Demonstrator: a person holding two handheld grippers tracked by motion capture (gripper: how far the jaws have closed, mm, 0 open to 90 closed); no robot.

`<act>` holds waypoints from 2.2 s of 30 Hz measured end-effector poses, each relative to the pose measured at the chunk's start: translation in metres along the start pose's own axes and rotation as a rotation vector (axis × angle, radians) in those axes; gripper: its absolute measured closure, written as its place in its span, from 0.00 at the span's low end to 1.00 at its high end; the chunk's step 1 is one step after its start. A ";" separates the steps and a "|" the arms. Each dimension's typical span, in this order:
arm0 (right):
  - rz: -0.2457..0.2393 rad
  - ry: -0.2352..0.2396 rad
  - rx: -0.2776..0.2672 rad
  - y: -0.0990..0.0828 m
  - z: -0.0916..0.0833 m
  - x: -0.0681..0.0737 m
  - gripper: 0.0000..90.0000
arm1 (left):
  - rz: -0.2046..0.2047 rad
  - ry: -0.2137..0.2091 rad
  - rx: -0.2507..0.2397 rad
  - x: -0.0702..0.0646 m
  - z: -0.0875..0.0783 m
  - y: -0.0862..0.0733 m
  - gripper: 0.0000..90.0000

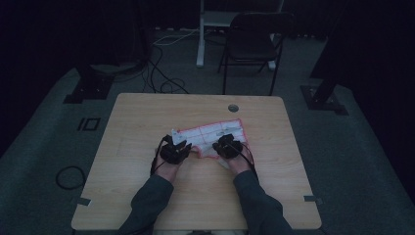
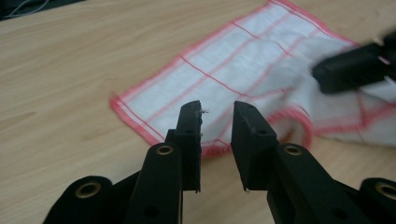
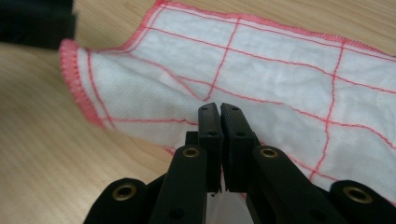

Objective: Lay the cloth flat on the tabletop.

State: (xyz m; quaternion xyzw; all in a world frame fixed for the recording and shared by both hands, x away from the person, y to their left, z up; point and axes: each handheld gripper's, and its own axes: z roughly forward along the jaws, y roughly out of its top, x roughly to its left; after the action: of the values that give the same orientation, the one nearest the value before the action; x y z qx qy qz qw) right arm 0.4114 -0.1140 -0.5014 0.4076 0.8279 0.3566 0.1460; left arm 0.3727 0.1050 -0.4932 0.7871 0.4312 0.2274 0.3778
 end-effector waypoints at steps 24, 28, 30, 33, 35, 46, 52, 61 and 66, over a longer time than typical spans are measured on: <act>0.014 0.016 -0.013 0.004 -0.001 -0.006 0.97 | 0.090 -0.086 0.093 -0.036 0.034 -0.011 0.94; 0.005 0.037 -0.040 0.005 -0.010 -0.008 0.89 | 0.101 -0.108 0.076 -0.036 0.023 -0.014 0.98; 0.010 0.029 -0.054 0.004 -0.015 -0.011 0.87 | 0.089 -0.113 0.071 -0.032 0.017 -0.015 0.98; 0.007 0.005 -0.056 0.002 -0.020 -0.017 0.85 | 0.028 -0.138 0.045 -0.025 0.005 -0.019 0.98; 0.002 -0.011 -0.046 -0.002 -0.022 -0.020 0.84 | 0.012 -0.149 0.042 -0.023 -0.002 -0.023 0.98; -0.037 -0.117 0.023 -0.028 -0.021 -0.034 0.82 | -0.039 -0.172 0.057 -0.013 -0.024 -0.043 0.98; -0.060 -0.157 0.042 -0.038 -0.023 -0.039 0.81 | -0.057 -0.199 0.053 -0.011 -0.041 -0.051 0.98; -0.058 -0.168 0.046 -0.050 -0.026 -0.046 0.76 | -0.089 -0.181 0.089 0.000 -0.053 -0.069 0.98; -0.067 -0.142 0.070 -0.061 -0.023 -0.038 0.70 | -0.097 -0.162 0.113 0.008 -0.052 -0.078 0.98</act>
State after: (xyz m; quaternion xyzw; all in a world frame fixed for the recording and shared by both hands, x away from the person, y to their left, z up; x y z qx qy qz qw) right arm 0.3880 -0.1798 -0.5306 0.4089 0.8405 0.2926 0.2019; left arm 0.3020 0.1596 -0.5225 0.8013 0.4490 0.1200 0.3768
